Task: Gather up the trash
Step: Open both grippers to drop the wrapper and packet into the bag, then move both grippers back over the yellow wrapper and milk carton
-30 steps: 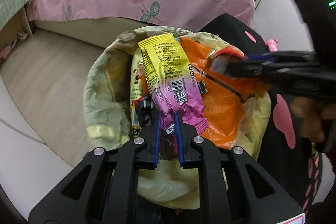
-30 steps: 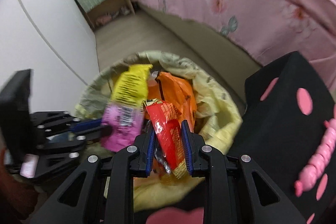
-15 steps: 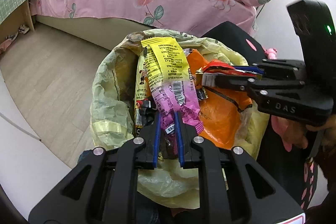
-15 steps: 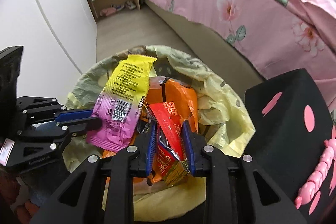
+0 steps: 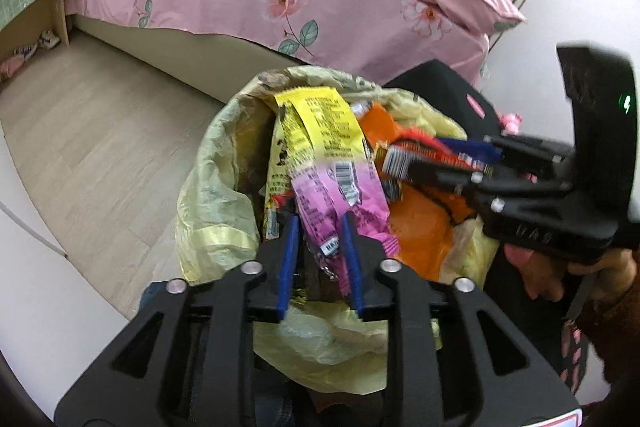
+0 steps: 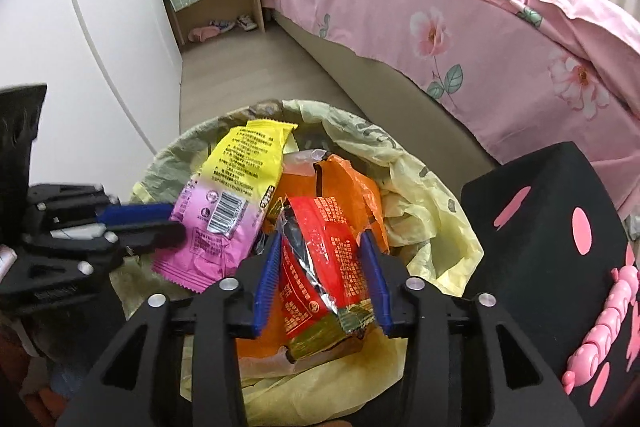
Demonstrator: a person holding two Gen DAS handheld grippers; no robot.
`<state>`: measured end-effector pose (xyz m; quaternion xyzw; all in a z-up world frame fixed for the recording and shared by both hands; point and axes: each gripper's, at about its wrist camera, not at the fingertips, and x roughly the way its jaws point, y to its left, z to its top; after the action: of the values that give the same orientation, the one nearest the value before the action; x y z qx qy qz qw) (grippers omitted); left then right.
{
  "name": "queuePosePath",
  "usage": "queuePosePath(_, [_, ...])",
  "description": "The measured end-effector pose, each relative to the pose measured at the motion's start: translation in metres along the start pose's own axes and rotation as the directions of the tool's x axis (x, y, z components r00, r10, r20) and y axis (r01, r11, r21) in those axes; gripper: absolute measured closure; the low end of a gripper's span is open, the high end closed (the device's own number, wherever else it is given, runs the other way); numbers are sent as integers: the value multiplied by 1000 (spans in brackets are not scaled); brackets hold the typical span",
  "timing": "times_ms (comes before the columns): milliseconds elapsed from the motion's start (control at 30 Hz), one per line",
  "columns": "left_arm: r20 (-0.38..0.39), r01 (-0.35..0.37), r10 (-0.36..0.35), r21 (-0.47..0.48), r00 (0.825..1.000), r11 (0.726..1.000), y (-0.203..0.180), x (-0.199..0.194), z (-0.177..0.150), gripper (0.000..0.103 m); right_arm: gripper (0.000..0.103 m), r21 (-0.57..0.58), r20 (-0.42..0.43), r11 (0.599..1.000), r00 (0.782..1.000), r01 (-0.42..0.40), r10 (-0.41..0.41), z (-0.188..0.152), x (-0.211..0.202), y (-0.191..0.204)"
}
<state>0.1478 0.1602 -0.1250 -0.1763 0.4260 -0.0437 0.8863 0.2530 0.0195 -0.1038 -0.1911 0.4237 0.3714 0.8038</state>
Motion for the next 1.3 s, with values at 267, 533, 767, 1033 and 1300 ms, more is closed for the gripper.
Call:
queuePosePath(267, [92,-28,33,-57,995,998,6,-38,10,62,50,-2,50,1000,998,-29,29,-5,-33,1])
queuePosePath(533, [165,-55,70,-89,984,994,-9,-75,10,58,47,61,209,997,977,-49,35,-23,-114,-19])
queuePosePath(767, [137,-10,7,18,991,1000,-68,-79,-7,55,47,135,237,990,968,49,-81,-86,-183,-60])
queuePosePath(1033, [38,137,-146,179,989,974,-159,-56,-32,54,46,322,197,925,942,200,-273,-189,-243,-123])
queuePosePath(1300, [-102,302,-285,399,953,866,-253,-35,-62,54,46,409,145,879,934,244,-326,-269,-260,-142])
